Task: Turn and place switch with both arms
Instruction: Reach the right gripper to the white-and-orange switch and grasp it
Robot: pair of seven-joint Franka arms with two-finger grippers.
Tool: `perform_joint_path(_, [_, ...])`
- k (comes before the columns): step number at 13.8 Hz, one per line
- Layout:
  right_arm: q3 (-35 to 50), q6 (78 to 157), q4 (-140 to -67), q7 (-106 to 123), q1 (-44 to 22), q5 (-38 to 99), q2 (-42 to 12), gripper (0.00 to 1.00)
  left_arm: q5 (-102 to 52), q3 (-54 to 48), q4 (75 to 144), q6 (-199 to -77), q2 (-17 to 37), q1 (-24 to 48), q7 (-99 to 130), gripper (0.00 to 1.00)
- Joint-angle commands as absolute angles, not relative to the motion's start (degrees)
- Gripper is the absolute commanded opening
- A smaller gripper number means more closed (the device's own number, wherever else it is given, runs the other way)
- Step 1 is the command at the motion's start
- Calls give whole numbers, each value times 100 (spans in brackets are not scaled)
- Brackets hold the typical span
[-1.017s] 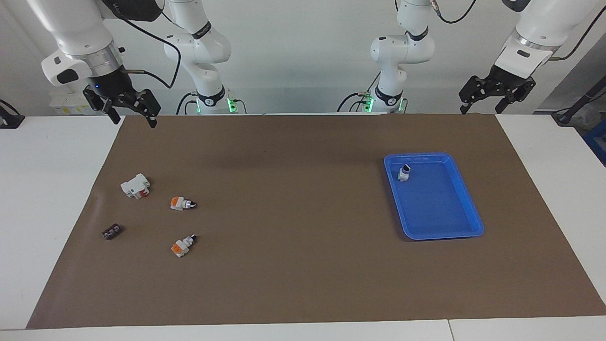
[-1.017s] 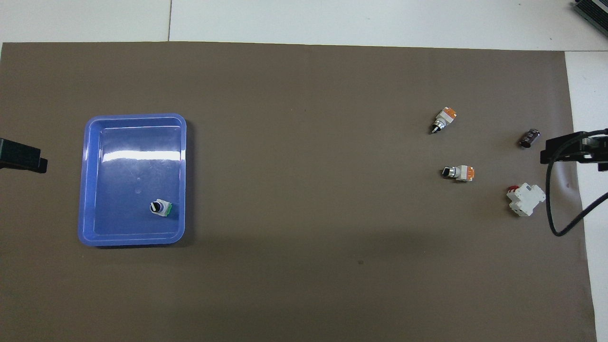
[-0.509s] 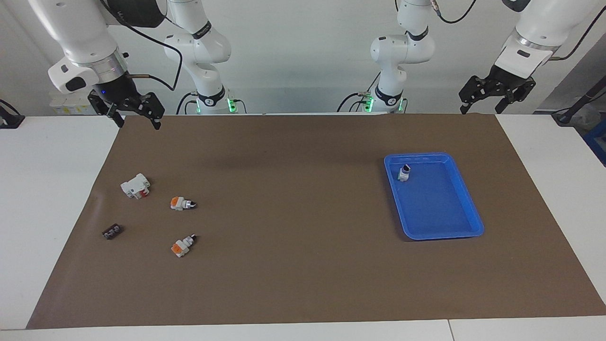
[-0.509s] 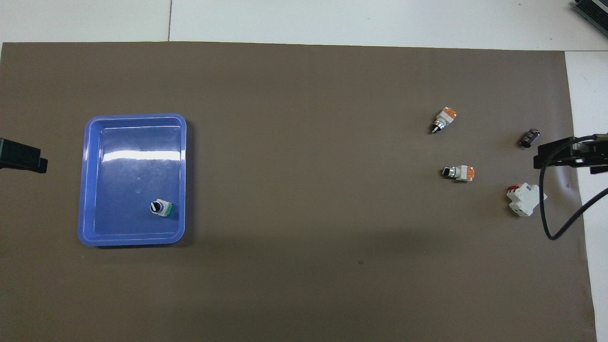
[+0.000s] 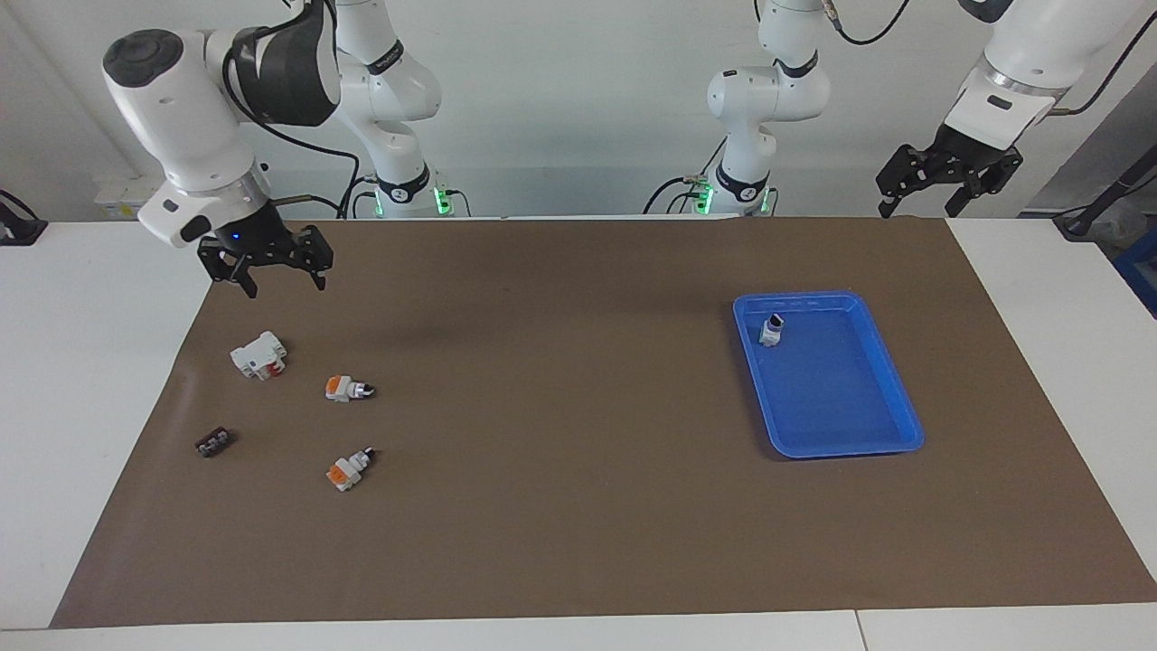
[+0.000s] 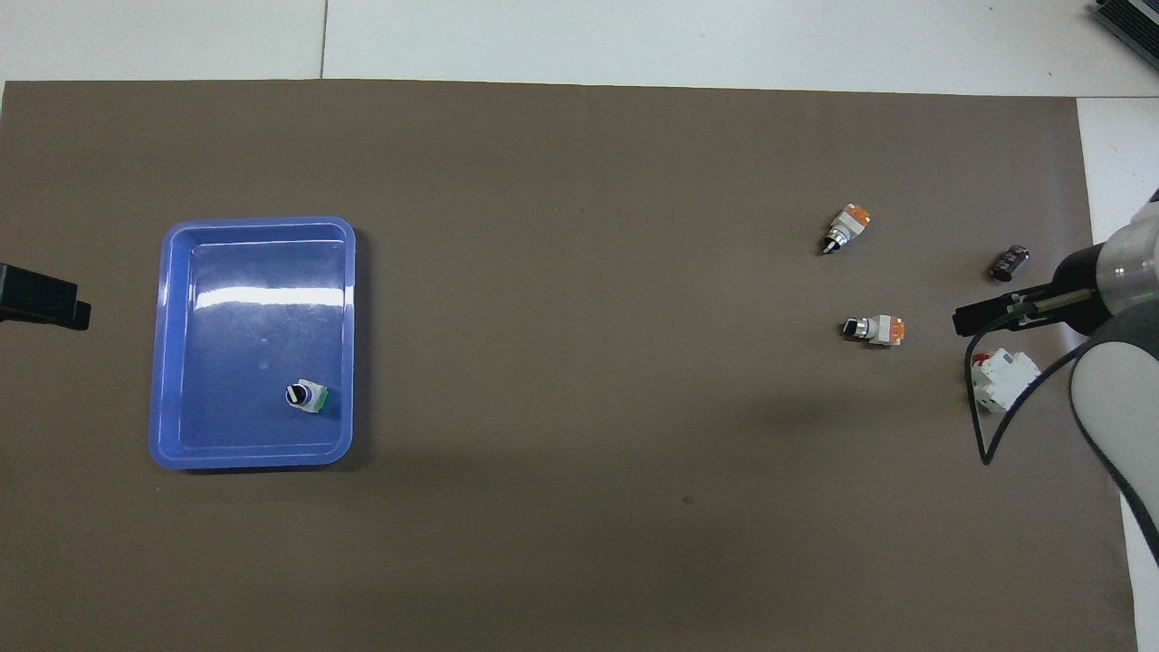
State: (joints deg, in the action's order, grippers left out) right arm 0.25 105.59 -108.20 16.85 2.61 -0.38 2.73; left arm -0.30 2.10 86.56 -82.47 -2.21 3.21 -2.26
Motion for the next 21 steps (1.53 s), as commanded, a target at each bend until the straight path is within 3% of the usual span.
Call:
perform_joint_path(1, [53,11273,-11379,3657,325,114,325,100,44,193,8833,-8314,-369,299,-237,100])
perform_joint_path(7, [44,13375,-12629,7474,500,114,-96,100,44,193,8833,-8314,-369,299,-237,100])
perform_joint_path(12, [53,14176,-13043,9052,686,114,-632,100,44,193,8833,-8306,-369,299,-237,100])
perform_joint_path(21, [62,15011,-13271,9413,501,123,-808,99,44,193,8833,-8314,-369,299,-237,100])
